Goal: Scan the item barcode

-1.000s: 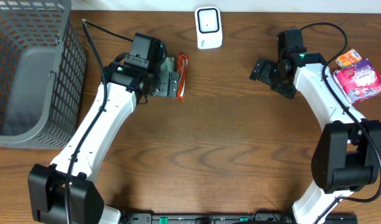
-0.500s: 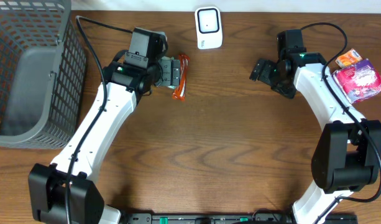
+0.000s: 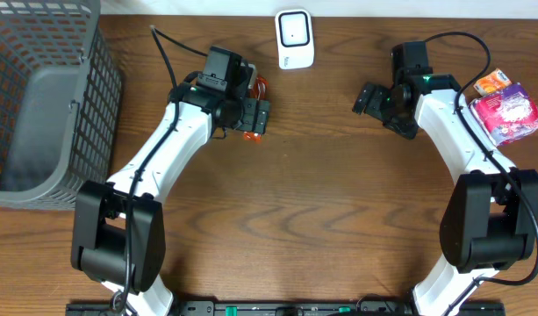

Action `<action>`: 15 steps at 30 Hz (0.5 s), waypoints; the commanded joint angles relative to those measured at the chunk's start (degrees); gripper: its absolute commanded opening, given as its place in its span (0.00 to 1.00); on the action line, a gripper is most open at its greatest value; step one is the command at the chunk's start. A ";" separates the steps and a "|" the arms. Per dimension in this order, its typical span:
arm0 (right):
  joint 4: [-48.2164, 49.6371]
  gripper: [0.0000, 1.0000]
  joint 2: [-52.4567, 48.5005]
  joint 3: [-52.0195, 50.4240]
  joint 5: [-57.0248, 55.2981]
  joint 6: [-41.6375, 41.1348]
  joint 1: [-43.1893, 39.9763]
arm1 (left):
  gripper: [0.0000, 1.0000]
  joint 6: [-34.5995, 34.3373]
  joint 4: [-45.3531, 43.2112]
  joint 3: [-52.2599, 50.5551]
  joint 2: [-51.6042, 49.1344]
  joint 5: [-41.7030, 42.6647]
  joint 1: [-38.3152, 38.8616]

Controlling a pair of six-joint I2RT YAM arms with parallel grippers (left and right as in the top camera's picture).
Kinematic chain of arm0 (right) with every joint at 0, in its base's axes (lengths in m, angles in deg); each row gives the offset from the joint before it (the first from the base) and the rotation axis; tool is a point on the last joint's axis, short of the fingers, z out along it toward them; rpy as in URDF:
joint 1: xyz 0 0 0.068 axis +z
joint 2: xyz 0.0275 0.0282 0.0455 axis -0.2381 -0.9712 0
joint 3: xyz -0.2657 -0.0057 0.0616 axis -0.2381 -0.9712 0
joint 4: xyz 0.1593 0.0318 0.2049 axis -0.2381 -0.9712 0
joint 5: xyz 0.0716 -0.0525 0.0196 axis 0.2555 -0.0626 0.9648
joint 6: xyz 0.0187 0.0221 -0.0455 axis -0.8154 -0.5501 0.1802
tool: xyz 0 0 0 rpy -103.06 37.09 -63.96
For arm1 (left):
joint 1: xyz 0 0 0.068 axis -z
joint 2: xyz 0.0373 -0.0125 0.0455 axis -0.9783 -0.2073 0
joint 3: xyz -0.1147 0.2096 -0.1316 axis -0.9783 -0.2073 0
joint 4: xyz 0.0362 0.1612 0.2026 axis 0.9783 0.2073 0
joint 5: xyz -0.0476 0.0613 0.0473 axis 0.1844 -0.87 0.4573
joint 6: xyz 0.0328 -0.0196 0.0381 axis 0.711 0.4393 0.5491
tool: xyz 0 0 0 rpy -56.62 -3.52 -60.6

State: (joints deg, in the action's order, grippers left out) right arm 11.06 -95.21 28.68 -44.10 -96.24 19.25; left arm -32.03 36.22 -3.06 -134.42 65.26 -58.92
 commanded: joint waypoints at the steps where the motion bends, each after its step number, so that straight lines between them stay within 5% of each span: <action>1: 0.02 0.99 -0.35 -0.15 -0.85 0.33 -0.13 | 0.94 1.99 -1.84 0.66 0.31 1.18 1.36; 11: 0.00 0.99 -0.35 -0.15 -0.85 0.33 -0.13 | 0.90 1.99 -9.60 0.66 -4.26 0.37 4.46; 15: 0.00 0.99 -0.35 -0.15 -0.85 0.31 -0.13 | 0.86 1.95 -13.11 0.66 -7.45 -6.54 4.44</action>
State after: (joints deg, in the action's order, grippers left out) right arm 11.06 -95.21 28.68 -44.10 -96.22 19.25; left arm -30.42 23.89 -3.06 -139.49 63.81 -54.29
